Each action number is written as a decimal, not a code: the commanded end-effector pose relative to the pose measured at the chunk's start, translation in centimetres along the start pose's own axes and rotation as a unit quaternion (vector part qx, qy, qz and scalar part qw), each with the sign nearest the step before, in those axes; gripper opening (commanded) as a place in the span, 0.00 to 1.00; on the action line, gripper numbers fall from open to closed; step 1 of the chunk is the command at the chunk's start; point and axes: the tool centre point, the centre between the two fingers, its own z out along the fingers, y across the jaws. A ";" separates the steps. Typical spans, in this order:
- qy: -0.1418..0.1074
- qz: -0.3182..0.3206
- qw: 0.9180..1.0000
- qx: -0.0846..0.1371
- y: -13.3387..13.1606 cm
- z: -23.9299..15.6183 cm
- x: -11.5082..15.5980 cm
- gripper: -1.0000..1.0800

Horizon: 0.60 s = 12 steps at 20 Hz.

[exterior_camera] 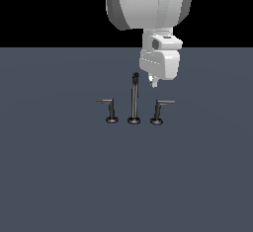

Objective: Turn on the faucet by rotating a designated handle.

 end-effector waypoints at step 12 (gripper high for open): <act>-0.003 0.126 0.992 -0.002 -1.6 6.4 6.3 0.00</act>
